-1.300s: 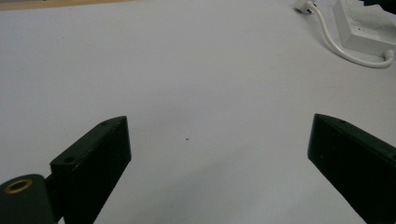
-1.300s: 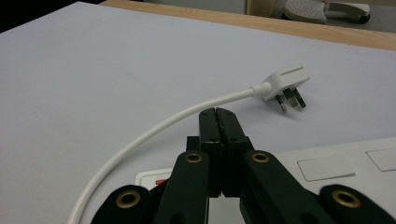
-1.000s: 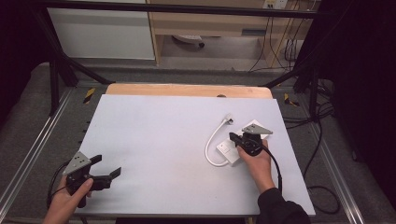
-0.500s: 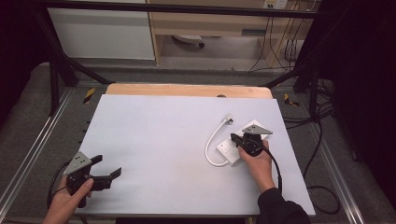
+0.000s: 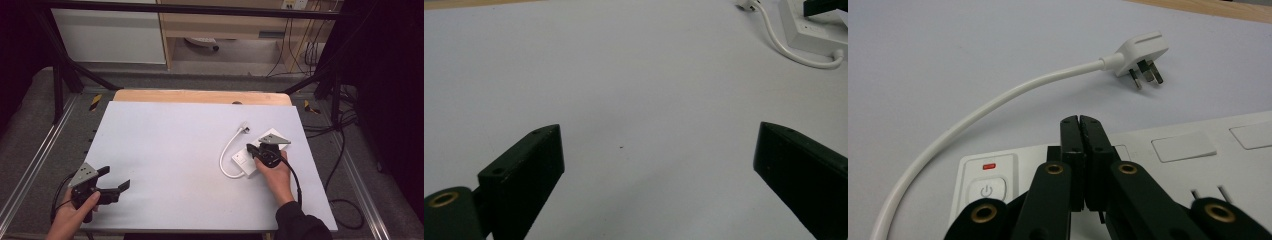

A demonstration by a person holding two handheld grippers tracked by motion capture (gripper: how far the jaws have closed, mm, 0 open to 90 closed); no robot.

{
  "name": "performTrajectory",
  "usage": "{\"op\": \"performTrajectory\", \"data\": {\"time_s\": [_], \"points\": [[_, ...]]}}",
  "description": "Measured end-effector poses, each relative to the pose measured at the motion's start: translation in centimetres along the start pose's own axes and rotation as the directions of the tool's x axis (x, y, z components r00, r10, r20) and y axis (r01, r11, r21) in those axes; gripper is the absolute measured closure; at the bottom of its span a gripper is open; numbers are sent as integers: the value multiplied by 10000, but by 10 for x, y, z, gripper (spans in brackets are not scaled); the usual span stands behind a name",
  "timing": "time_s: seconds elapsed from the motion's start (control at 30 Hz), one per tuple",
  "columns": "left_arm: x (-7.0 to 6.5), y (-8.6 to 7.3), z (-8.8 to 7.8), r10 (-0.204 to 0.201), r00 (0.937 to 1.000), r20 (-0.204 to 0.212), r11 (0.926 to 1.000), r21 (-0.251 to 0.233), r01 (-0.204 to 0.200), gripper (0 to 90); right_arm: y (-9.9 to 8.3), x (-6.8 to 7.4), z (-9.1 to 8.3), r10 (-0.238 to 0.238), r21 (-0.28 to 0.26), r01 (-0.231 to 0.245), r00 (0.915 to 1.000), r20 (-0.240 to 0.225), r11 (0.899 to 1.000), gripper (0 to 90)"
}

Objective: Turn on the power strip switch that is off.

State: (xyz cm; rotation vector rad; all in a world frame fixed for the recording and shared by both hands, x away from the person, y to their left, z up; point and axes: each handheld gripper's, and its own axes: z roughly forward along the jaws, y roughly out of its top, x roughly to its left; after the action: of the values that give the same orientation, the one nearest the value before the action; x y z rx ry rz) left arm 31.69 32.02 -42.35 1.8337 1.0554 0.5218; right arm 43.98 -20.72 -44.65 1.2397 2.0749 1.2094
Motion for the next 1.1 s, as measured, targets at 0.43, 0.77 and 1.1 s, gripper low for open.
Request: {"op": "performTrajectory", "data": {"time_s": [0.43, 0.77, 1.1], "points": [[0, 0, 0, 10, 10000, 3, 10000, 18, -10, 61, 0, 0, 1, -14, -40, 14, 10000, -7, 10000, 897], [0, 0, 0, 31, 10000, 6, 10000, 60, -31, 61, -1, 0, 1, 36, -97, -36, 10000, 6, 9999, 900], [0, 0, 0, 51, 10000, 6, 9999, 100, -51, 61, -1, 1, 1, 110, -81, -110, 9999, 27, 9999, 900]]}}
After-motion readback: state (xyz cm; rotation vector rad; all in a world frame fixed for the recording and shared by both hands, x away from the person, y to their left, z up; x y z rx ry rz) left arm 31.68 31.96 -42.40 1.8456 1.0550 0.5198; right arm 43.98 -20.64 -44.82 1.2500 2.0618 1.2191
